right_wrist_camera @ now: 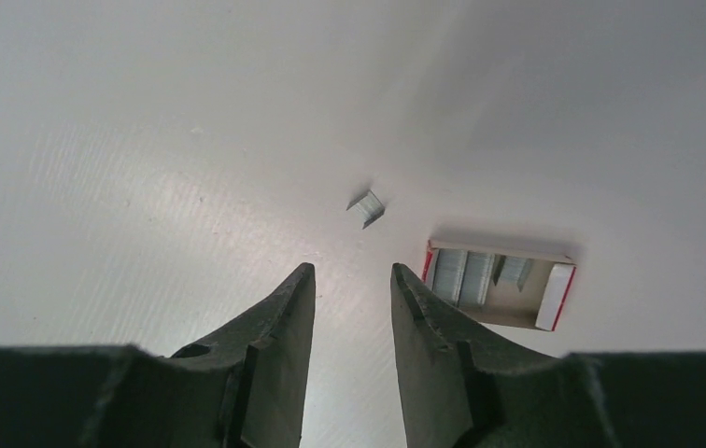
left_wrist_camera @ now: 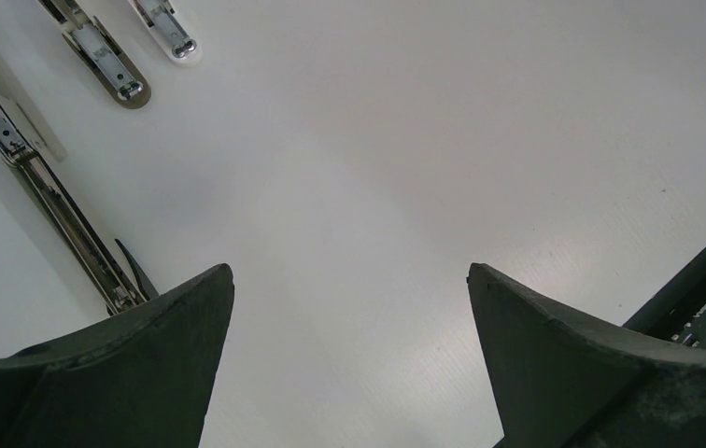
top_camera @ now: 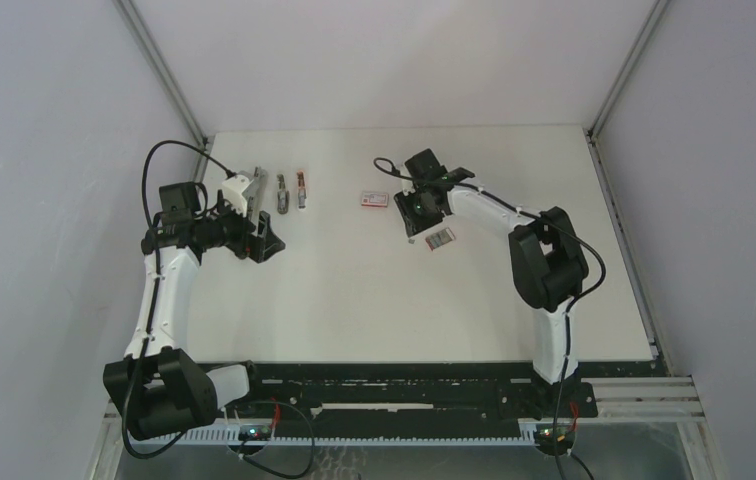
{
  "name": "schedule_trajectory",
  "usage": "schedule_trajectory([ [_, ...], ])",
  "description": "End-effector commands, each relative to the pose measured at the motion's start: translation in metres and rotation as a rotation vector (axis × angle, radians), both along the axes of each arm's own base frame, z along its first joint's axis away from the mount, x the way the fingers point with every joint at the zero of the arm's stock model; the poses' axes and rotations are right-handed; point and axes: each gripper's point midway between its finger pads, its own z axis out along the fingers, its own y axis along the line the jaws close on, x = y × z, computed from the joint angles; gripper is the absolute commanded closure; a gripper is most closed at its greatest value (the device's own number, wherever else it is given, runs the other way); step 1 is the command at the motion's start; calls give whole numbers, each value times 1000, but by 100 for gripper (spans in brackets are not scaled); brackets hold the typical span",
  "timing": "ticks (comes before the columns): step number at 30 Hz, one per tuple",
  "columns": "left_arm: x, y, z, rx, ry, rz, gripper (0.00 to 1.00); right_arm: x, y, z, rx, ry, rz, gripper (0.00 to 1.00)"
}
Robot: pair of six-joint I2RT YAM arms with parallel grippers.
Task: Unload the staples from the stapler
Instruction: Pick up the staple from the center of the board.
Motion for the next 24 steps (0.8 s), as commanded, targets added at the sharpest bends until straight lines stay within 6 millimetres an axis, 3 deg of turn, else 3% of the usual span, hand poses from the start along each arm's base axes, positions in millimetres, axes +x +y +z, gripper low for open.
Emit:
schedule_trajectory([
  [1,-4,0,-2,-7,-16,5,0,6,7,0,-2,-13,9,64],
  [14,-4,0,-2,-8,-16,2,0,10,7,-25,-41,25,-7,66],
  [24,-4,-1,-3,-10,-14,-1,0,17,4,-32,-56,25,-20,68],
])
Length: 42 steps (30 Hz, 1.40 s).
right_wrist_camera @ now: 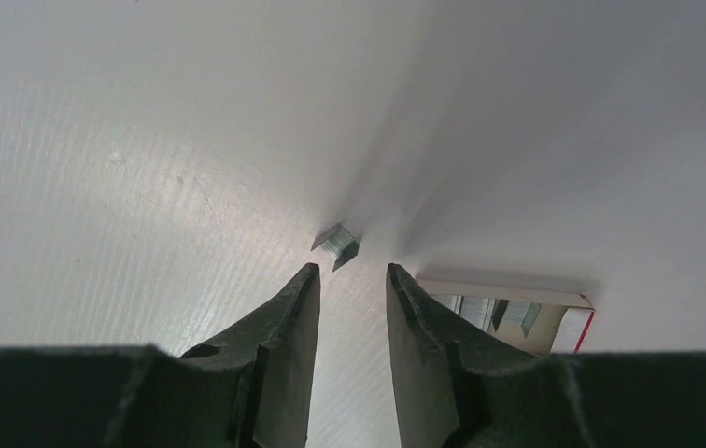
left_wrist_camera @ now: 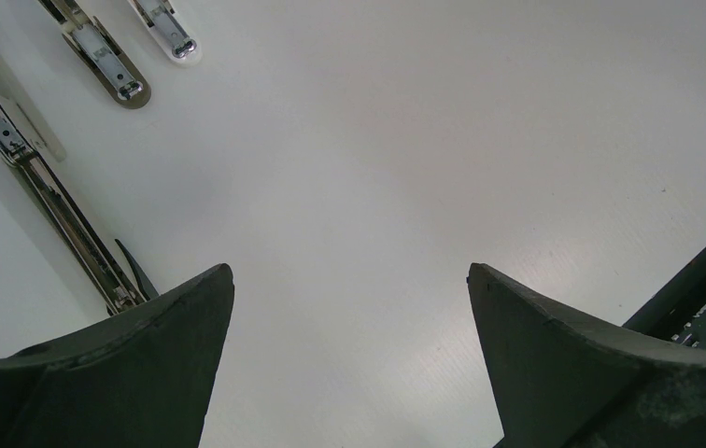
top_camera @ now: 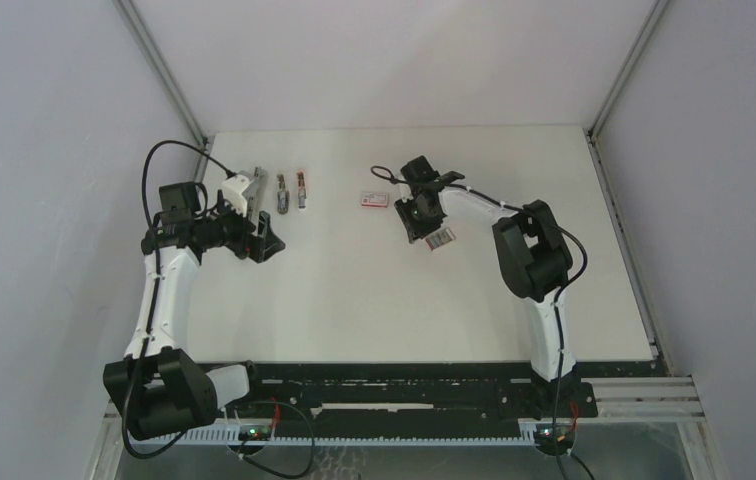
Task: Unload the staples from the stapler
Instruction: Pick up the staple from the center of the board.
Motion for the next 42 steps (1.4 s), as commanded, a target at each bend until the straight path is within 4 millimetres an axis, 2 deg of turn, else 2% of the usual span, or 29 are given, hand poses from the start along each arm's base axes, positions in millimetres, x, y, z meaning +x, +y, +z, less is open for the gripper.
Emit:
schedule_trajectory([
  [1,-4,-1,-3,-10,-13,-1,0,15,4,8,11,-39,-16,68],
  [22,-4,-1,-3,-12,-12,-1,0,24,-5,5,6,-38,-43,78],
  [42,-4,-1,-3,-14,-10,-1,0,27,-2,0,29,-19,-31,84],
])
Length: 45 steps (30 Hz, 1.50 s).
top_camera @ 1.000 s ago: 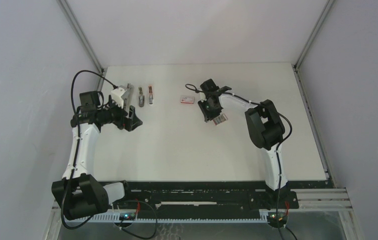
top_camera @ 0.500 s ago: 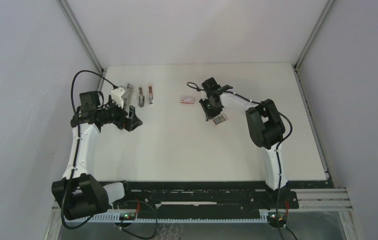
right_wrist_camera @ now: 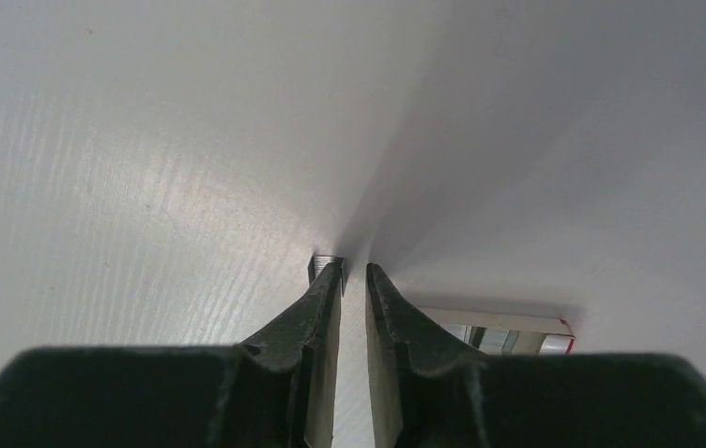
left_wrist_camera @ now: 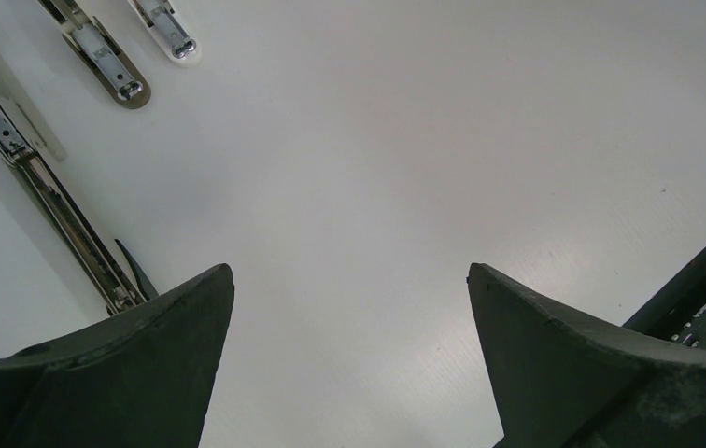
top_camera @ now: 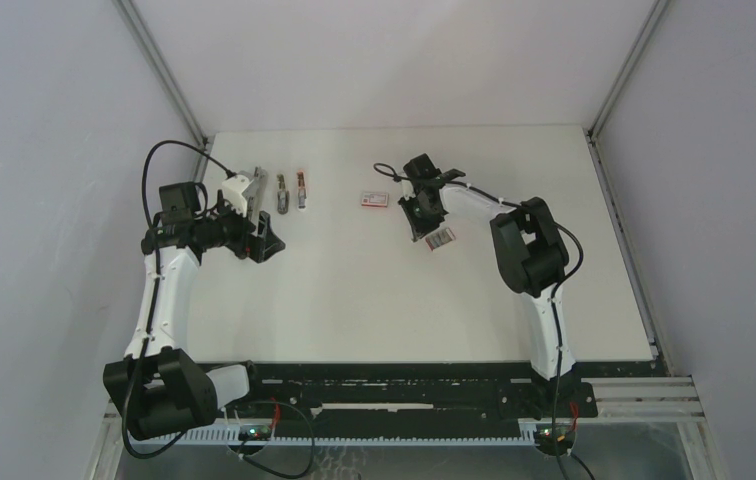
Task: Unload the staples from the stapler
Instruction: Pick up the staple from the center of the board, then place the staple in the staple box.
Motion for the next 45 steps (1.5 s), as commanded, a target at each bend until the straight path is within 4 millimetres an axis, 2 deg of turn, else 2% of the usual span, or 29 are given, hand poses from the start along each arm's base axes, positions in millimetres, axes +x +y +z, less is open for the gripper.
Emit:
schedule_trajectory([
  [1,-4,-1,-3,-13,-12,-2,0,13,6,9,28,-32,-1,85],
  [14,-4,-1,-4,-15,-10,-3,0,16,7,20,35,-56,7,100],
  [22,-4,-1,-4,-16,-8,-2,0,19,3,63,93,-128,18,100],
  [26,-4,-1,-3,-16,-10,-3,0,17,-11,83,101,-179,15,100],
  [30,-4,-2,-2,-19,-13,-4,0,12,-34,80,80,-186,-1,100],
  [38,-4,-3,-3,-23,-10,-8,0,0,-73,59,38,-162,-51,100],
  [45,-5,-2,-2,-18,-16,-5,0,2,-74,47,42,-156,-63,100],
])
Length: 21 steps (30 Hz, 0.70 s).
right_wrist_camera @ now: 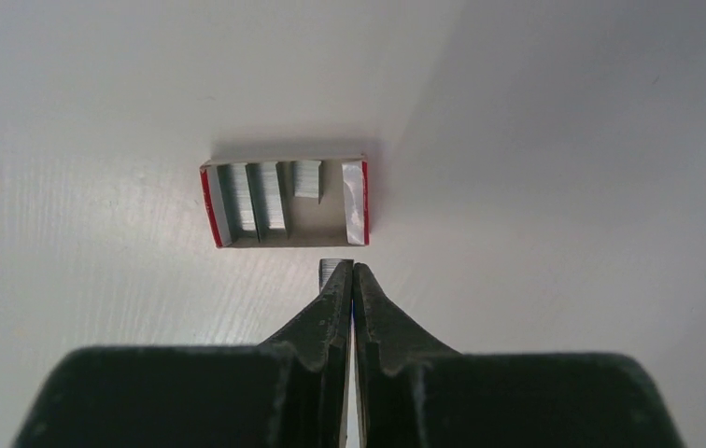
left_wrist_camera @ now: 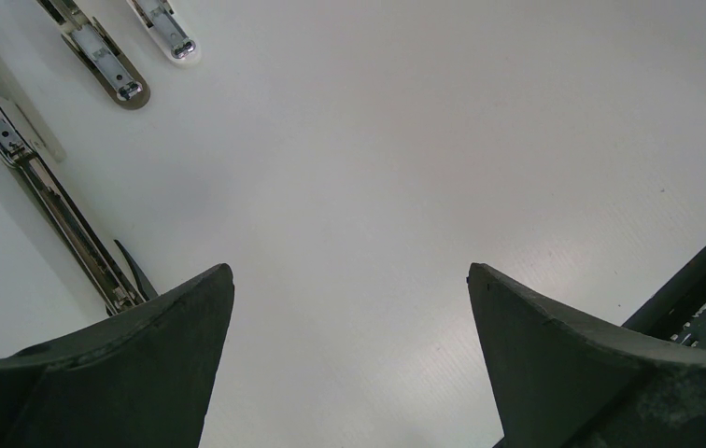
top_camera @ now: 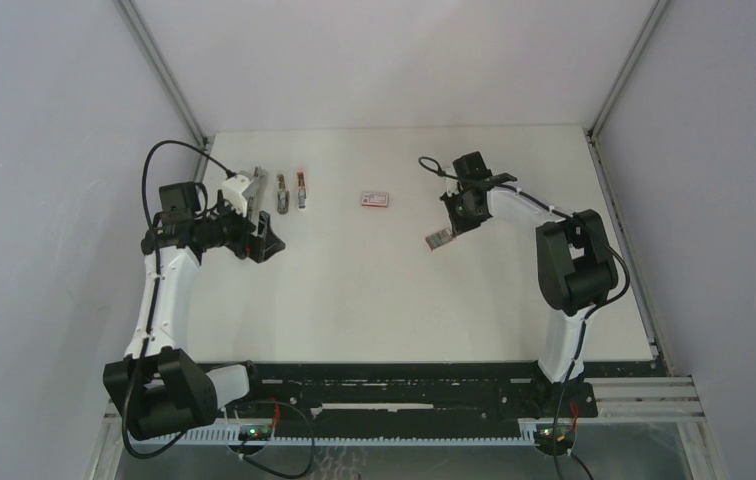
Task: Unload the staples from the stapler
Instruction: Place the staple in the staple box.
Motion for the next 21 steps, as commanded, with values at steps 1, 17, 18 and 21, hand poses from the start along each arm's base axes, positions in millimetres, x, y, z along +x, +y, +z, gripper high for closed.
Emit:
schedule_trajectory([
  [1,-5,-2,-2,-17,-16,-4,0,19,13,17,32,-99,20,100],
  [17,-5,-2,-2,-18,-14,-5,0,17,23,0,20,-69,40,100],
  [18,-5,-2,-2,-18,-14,-5,0,18,23,0,20,-69,41,100],
  [21,-5,-2,-2,-17,-15,-6,0,17,24,-1,20,-67,44,100],
])
